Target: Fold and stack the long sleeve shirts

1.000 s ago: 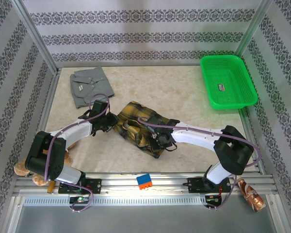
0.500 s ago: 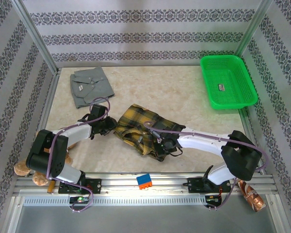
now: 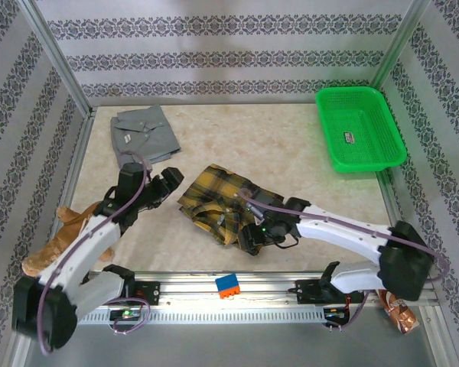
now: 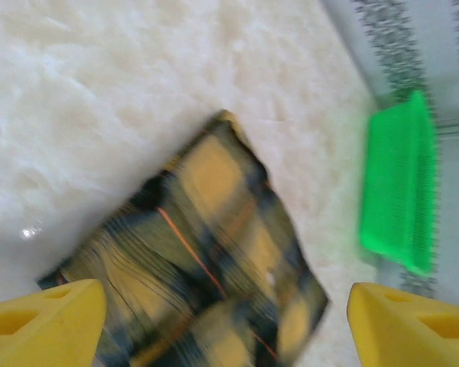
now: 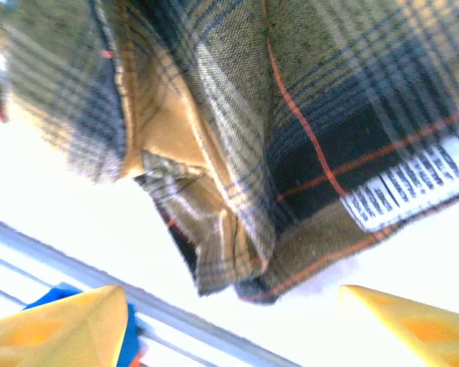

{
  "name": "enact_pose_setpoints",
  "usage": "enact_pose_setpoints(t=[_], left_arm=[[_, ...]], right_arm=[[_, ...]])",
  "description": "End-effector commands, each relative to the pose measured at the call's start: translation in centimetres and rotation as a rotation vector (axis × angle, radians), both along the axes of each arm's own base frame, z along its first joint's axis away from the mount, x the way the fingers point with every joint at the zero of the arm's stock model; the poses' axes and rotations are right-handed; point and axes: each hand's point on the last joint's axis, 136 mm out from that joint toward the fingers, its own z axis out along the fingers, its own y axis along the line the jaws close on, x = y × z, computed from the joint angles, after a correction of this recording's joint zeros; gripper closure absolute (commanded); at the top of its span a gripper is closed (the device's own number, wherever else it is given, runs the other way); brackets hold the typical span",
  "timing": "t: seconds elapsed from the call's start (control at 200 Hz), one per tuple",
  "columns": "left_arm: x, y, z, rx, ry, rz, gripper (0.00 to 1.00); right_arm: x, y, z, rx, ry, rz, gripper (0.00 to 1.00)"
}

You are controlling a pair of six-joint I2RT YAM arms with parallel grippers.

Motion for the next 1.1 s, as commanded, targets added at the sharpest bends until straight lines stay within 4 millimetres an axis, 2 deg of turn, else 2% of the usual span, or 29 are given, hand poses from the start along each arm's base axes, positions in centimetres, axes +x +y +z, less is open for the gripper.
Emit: enact_pose_setpoints(t=[0.0,0.075,0.235,0.445,0.604,0.774,0.899,0.959,1.024,1.099], left_arm=[[-4.6,-0.6,-3.8,-0.063,0.201,0.044,0.17],[-5.8,-1.9,-4.5,-0.093,0.219,0.052,0.17],[-6.3,-5.9,-6.8,-0.131,0.277,0.031,0.17],[-5.4,-9.2,-9.6,-0.166,0.313,0.072,0.18],[-4.5,-11.2,-10.8,-0.168,0.333,0.071,0.18],[-3.7,-11.7,-12.5,-0.185,0.345,0.119,0.21],[-2.4,-12.4,-12.2,-0.171,0.319,0.126,0.28],[-2.0,-13.2,-12.4,-0.166,0.325,0.108,0.34],[-1.9,-13.6,-13.4,-0.172,0.342,0.106,0.4],[-2.0,-13.0,-14.5,-0.143,0.357,0.117,0.44]], right_arm=[[-0.4,-1.8,1.6,-0.004,-0.02,-0.005,0.2],[0.1,-2.2,2.7,0.026,-0.054,-0.007,0.16],[0.6,-2.7,4.3,0.068,-0.087,-0.01,0.13],[0.5,-2.7,5.5,0.102,-0.111,-0.004,0.12],[0.2,-3.2,5.7,0.116,-0.127,-0.022,0.11],[-0.3,-3.7,5.8,0.127,-0.133,-0.03,0.11],[-0.4,-3.7,5.8,0.147,-0.138,-0.033,0.11],[-0.5,-3.6,5.8,0.156,-0.14,-0.031,0.11],[-0.5,-3.5,5.8,0.162,-0.14,-0.027,0.12],[-0.6,-3.2,6.0,0.178,-0.139,-0.02,0.11]])
